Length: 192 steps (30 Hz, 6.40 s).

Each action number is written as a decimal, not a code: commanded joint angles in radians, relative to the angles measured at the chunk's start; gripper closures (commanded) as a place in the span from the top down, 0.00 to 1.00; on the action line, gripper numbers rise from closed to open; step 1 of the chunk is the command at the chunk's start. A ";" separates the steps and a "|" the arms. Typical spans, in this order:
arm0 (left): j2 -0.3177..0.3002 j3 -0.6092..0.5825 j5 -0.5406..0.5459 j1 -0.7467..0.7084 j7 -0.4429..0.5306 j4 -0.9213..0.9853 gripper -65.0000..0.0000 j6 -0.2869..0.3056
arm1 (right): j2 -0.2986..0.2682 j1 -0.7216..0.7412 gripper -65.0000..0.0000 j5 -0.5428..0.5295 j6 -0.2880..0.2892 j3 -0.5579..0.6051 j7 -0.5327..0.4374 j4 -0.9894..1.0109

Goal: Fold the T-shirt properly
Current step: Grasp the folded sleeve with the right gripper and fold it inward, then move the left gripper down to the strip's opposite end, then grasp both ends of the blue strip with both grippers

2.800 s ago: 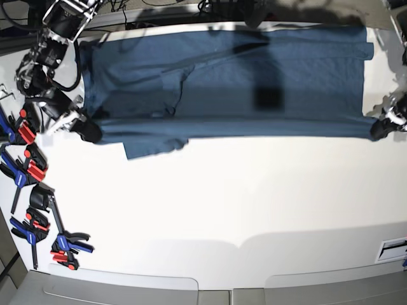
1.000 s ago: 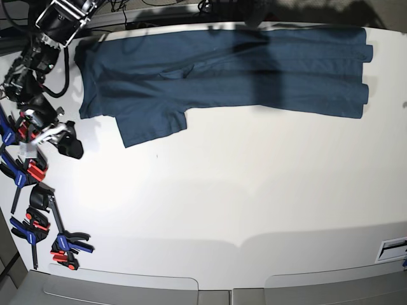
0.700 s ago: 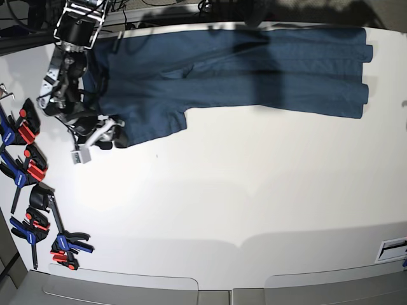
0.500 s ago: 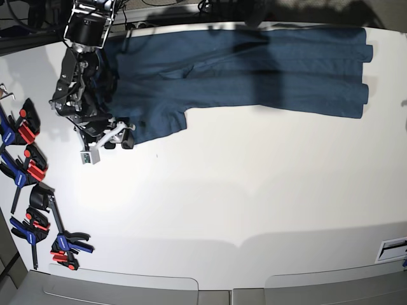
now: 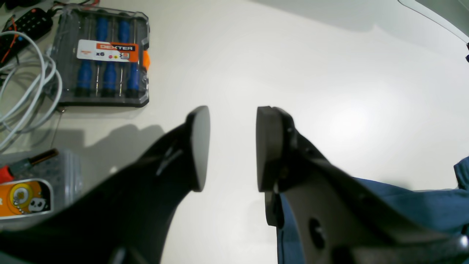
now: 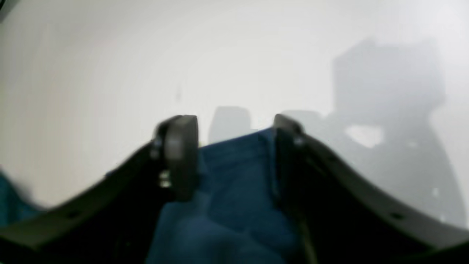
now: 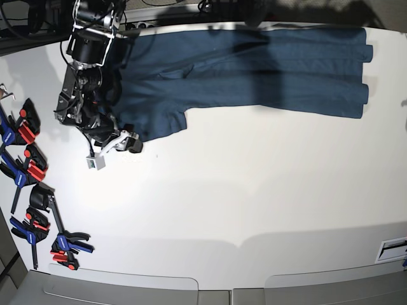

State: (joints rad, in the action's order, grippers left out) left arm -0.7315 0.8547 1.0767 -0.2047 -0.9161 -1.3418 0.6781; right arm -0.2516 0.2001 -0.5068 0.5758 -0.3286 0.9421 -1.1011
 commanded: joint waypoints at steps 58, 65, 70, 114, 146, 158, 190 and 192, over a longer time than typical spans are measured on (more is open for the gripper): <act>-0.031 0.010 -0.003 0.008 0.027 -0.014 0.33 0.004 | 0.149 -0.649 0.30 -0.675 0.122 0.001 0.429 -0.795; -0.030 0.010 -0.002 0.002 0.006 -0.014 0.41 0.004 | 0.149 -0.643 0.31 -0.679 0.122 0.001 0.418 -0.818; -0.013 0.010 -0.001 0.002 -0.009 -0.014 0.41 0.004 | 0.149 -0.628 0.31 -0.671 0.122 0.001 0.389 -0.888; 0.354 -0.237 -0.003 -0.227 0.057 -0.011 0.54 0.008 | 0.150 -0.510 0.31 -0.488 0.122 0.001 0.240 -0.900; 0.354 -0.237 -0.002 -0.222 0.177 -0.012 0.39 0.020 | 0.150 -0.510 0.31 -0.487 0.122 0.001 0.232 -0.900; 0.364 -0.237 -0.003 -0.197 0.182 -0.011 0.39 0.020 | 0.150 -0.510 0.31 -0.487 0.122 0.001 0.228 -0.900; 0.388 -0.237 0.207 -0.179 -0.012 -0.080 0.00 0.020 | 0.149 -0.510 0.31 0.165 -0.072 0.001 0.030 -0.900; 0.388 -0.237 0.229 -0.183 -0.026 -0.103 0.00 0.020 | 0.149 -0.511 0.31 0.224 -0.107 0.001 0.012 -0.900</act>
State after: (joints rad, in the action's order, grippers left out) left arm -0.3267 0.6140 1.2705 -0.3855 -0.9516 -1.4265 0.6853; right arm -0.0971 -0.3161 -0.2684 0.4667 -0.3252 0.9829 -1.9831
